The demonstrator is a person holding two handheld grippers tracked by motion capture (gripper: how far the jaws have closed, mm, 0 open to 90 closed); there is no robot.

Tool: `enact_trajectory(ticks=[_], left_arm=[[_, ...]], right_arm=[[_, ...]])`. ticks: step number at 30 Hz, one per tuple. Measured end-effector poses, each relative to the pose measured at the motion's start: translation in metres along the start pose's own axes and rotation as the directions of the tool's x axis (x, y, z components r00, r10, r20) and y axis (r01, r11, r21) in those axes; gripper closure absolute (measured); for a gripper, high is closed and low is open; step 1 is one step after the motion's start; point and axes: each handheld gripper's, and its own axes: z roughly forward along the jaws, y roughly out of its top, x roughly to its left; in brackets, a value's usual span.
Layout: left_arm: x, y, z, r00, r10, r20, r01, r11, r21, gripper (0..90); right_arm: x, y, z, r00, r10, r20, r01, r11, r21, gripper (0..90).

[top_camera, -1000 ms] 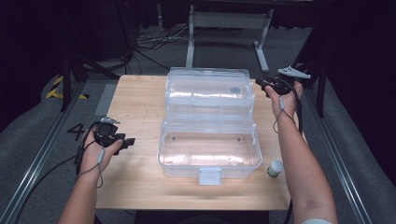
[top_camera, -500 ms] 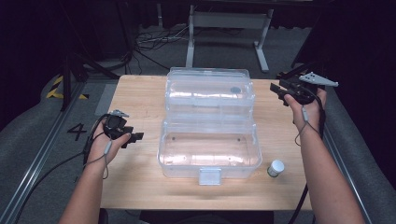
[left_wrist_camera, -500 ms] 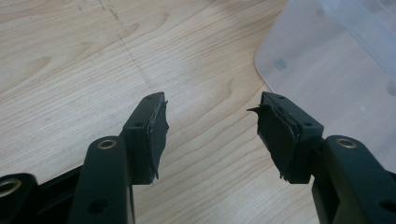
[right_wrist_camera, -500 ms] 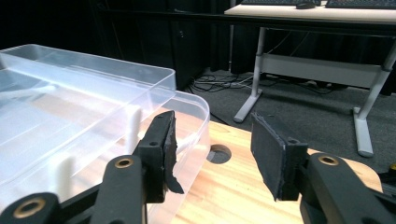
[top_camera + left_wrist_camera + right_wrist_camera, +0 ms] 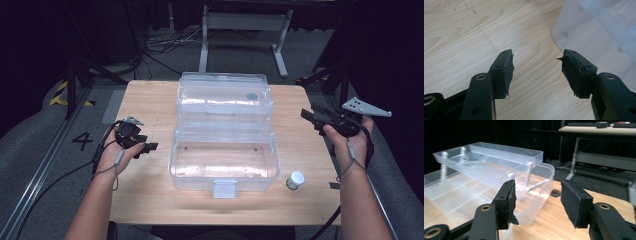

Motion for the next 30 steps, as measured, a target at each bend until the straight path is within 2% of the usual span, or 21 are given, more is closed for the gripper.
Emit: enact_trajectory(ticks=[7, 9, 10, 13, 19, 30], left_arm=[[-0.002, 0.0, 0.001, 1.0, 0.007, 0.006, -0.007, 1.0, 0.001, 43.4], [-0.002, 0.0, 0.001, 0.9999, 0.014, 0.005, -0.014, 0.9999, 0.0, 43.4], [-0.001, 0.0, 0.001, 0.9998, 0.018, 0.003, -0.018, 0.9998, 0.0, 43.4], [-0.002, 0.0, 0.0, 1.0, 0.006, 0.007, -0.006, 1.0, -0.001, 43.5], [-0.003, 0.0, -0.001, 0.9998, 0.017, 0.009, -0.017, 0.9999, 0.001, 43.7], [-0.004, -0.002, -0.001, 0.9995, 0.029, 0.008, -0.029, 0.9993, 0.021, 43.7]], right_arm=[[0.004, -0.006, -0.02, 0.9983, 0.016, -0.056, -0.018, 1.0, -0.025, 46.7], [0.005, -0.004, -0.022, 0.9978, -0.004, -0.066, 0.004, 1.0, 0.002, 46.5], [0.006, -0.004, -0.024, 0.9978, -0.011, -0.065, 0.011, 1.0, -0.001, 46.6], [0.008, -0.005, -0.027, 0.9972, -0.009, -0.075, 0.01, 1.0, 0.01, 46.4], [0.008, -0.005, -0.036, 0.9974, -0.005, -0.072, 0.007, 1.0, 0.03, 45.9], [0.011, -0.003, -0.052, 0.9964, -0.028, -0.08, 0.038, 0.992, 0.124, 45.6]])
